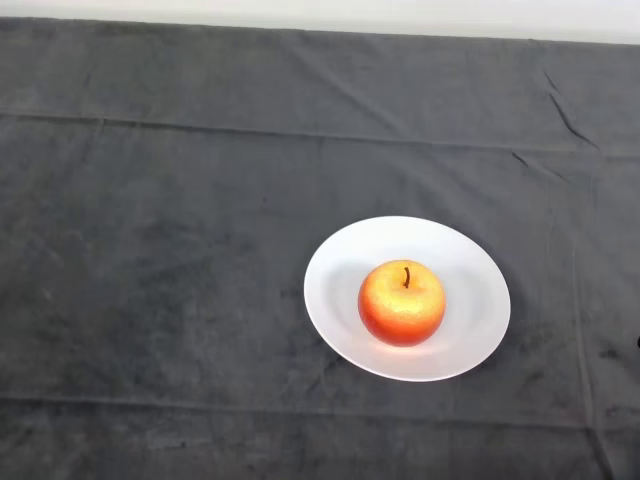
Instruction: Move the apple to the plate
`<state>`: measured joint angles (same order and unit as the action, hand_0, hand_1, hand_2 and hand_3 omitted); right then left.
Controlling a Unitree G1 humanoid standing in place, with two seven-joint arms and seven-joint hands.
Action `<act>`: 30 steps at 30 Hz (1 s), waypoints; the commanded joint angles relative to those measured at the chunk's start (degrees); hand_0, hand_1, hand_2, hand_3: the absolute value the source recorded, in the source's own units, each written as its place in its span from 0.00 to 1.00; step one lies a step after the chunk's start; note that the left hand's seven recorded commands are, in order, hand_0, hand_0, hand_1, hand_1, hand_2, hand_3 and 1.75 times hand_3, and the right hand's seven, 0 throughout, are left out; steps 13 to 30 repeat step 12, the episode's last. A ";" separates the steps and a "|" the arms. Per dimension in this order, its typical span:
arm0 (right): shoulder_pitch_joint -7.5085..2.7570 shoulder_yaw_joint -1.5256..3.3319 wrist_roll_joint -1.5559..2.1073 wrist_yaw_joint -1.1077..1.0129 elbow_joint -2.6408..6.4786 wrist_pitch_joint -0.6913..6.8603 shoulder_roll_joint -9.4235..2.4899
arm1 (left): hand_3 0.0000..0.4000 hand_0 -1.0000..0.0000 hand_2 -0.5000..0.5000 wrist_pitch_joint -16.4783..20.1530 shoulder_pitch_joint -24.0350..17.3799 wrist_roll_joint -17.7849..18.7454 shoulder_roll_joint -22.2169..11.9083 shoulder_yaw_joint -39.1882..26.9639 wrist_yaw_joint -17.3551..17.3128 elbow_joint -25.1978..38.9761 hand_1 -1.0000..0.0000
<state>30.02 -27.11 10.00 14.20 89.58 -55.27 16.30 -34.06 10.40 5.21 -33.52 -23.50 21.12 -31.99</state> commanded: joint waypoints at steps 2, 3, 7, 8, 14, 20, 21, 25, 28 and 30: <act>-5.59 -0.30 1.31 -0.29 4.04 4.34 -4.65 | 0.00 1.00 0.50 -0.03 2.27 -0.92 1.69 -2.50 -0.42 0.00 1.00; -5.61 -0.29 1.32 -0.29 4.00 4.37 -4.64 | 0.00 1.00 0.50 -0.02 2.30 -0.97 1.72 -2.52 -0.43 -0.01 1.00; -5.66 -0.21 1.36 -0.25 3.87 4.47 -4.66 | 0.00 1.00 0.50 0.05 2.39 -1.12 1.79 -2.62 -0.53 -0.03 1.00; -5.66 -0.19 1.38 -0.24 3.85 4.49 -4.66 | 0.00 1.00 0.50 0.06 2.40 -1.14 1.80 -2.65 -0.56 -0.03 1.00; -5.69 -0.12 1.44 -0.23 3.76 4.58 -4.67 | 0.00 1.00 0.50 0.06 2.38 -1.23 1.88 -2.78 -0.69 -0.02 1.00; -5.69 -0.12 1.44 -0.23 3.76 4.58 -4.67 | 0.00 1.00 0.50 0.06 2.38 -1.23 1.88 -2.78 -0.69 -0.02 1.00; -5.69 -0.12 1.44 -0.23 3.76 4.58 -4.67 | 0.00 1.00 0.50 0.06 2.38 -1.23 1.88 -2.78 -0.69 -0.02 1.00; -5.69 -0.12 1.44 -0.23 3.76 4.58 -4.67 | 0.00 1.00 0.50 0.06 2.38 -1.23 1.88 -2.78 -0.69 -0.02 1.00; -5.69 -0.12 1.44 -0.23 3.76 4.58 -4.67 | 0.00 1.00 0.50 0.06 2.38 -1.23 1.88 -2.78 -0.69 -0.02 1.00; -5.69 -0.12 1.44 -0.23 3.76 4.58 -4.67 | 0.00 1.00 0.50 0.06 2.38 -1.23 1.88 -2.78 -0.69 -0.02 1.00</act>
